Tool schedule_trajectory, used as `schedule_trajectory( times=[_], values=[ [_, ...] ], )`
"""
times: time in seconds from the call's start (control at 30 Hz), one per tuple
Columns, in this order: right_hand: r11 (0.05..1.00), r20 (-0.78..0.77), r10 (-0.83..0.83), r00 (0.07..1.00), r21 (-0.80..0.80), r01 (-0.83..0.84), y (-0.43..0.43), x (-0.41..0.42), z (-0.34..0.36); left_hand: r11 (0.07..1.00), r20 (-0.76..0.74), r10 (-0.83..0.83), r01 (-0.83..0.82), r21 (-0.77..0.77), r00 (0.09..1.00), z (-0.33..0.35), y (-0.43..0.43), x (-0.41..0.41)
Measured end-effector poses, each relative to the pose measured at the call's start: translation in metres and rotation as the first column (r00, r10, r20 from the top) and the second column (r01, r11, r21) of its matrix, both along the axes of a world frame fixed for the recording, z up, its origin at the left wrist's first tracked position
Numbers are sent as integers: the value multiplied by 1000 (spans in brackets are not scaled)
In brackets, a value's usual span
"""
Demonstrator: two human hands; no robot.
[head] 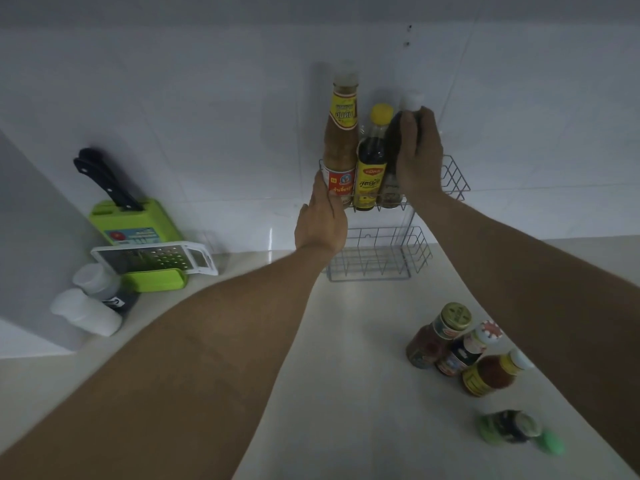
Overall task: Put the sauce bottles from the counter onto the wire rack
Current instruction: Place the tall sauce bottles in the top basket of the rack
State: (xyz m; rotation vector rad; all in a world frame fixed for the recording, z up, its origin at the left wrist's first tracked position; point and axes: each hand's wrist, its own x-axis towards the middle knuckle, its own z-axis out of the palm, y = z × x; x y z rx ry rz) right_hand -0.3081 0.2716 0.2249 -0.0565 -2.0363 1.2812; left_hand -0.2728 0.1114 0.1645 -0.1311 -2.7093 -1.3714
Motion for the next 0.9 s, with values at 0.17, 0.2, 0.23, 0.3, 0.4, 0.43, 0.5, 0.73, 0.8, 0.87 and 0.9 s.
schedule_trajectory(
  times=[0.17, 0.2, 0.23, 0.3, 0.4, 0.43, 0.5, 0.73, 0.8, 0.87, 0.9],
  values=[
    [999, 129, 15, 991, -50, -9, 3, 5, -8, 1000, 10, -23, 23, 21, 1000, -1, -1, 0],
    [998, 147, 20, 989, -61, -11, 3, 8, -10, 999, 15, -28, 28, 27, 1000, -1, 0, 0],
    [997, 155, 26, 988, -72, -15, 3, 11, -12, 999, 20, -31, 30, 30, 999, -1, -1, 1],
    [996, 169, 30, 985, -91, -15, 1, 14, -14, 999, 22, -38, 37, 34, 999, 0, -2, 1],
    [992, 211, 47, 976, -127, -20, 1, 16, -12, 998, 39, -50, 49, 40, 998, 1, -2, 1],
    [989, 222, 65, 973, -140, -34, 1, 17, -11, 998, 45, -55, 53, 46, 997, 1, -2, 1],
    [989, 244, 89, 966, -134, -58, 2, 19, -9, 996, 49, -69, 65, 66, 996, 2, -2, 2],
    [993, 418, 116, 901, -70, -95, 4, 29, -1, 990, 62, -112, 106, 95, 992, 3, -5, 0],
    [992, 460, 123, 880, -60, -107, 4, 32, 3, 991, 64, -105, 99, 89, 992, 3, -4, 1],
    [990, 492, 142, 859, -61, -129, 5, 34, 8, 992, 78, -103, 96, 83, 992, 4, -4, 2],
    [987, 507, 160, 847, -65, -147, 6, 36, 10, 993, 96, -102, 95, 74, 990, 5, -3, 3]
  ],
)
